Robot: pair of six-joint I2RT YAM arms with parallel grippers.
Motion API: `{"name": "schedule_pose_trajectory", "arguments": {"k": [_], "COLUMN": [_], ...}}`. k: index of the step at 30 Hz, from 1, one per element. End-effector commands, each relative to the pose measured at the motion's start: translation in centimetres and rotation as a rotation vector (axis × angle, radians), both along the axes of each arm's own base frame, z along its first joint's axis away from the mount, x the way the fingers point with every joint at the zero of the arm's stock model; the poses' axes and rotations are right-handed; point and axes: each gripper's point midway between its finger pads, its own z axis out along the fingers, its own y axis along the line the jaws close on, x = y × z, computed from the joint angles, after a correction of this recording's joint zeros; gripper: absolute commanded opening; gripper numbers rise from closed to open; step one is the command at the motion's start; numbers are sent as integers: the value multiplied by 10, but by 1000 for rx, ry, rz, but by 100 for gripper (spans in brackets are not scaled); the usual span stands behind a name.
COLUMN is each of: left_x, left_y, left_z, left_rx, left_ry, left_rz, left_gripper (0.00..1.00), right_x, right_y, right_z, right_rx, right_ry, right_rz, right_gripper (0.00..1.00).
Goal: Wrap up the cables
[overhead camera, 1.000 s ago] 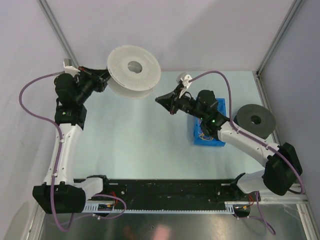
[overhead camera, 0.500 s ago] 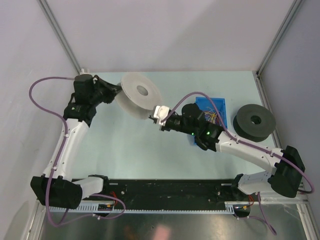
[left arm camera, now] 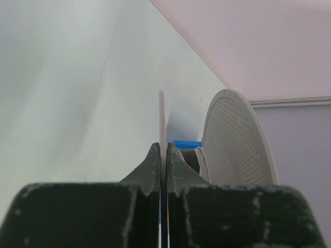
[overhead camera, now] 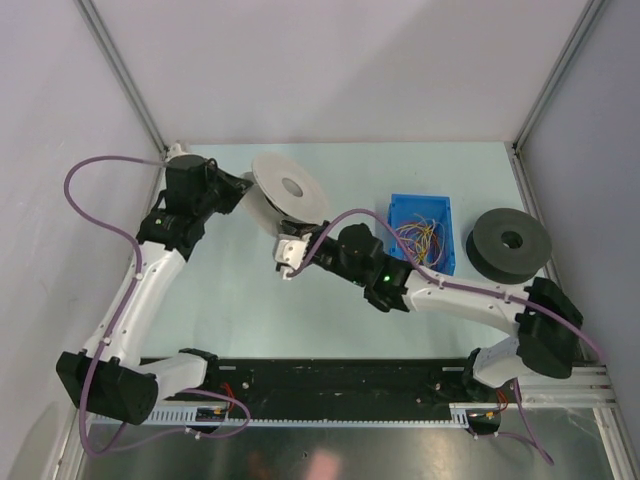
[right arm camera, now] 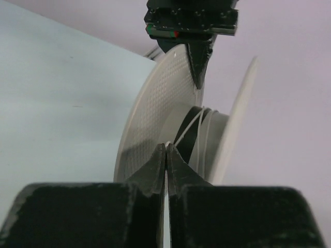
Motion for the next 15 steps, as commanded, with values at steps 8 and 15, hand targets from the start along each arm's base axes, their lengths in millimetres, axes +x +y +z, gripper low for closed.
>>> {"name": "schedule_pose_trajectory", "arguments": {"k": [8,15], "left_x": [-1,-14], "left_y": [-16,-28], "left_z": [23,26], "left_rx": [-97,-127], "left_ry": [-62,-124], "left_rz": [0,-68], "left_gripper": [0,0], "right_x": [35,47], "right_y": [18,14], "right_z": [59,51], "right_rx": [146,127], "right_ry": [-460,-525], "right_rz": [-188,-229], "right_gripper": [0,0]}}
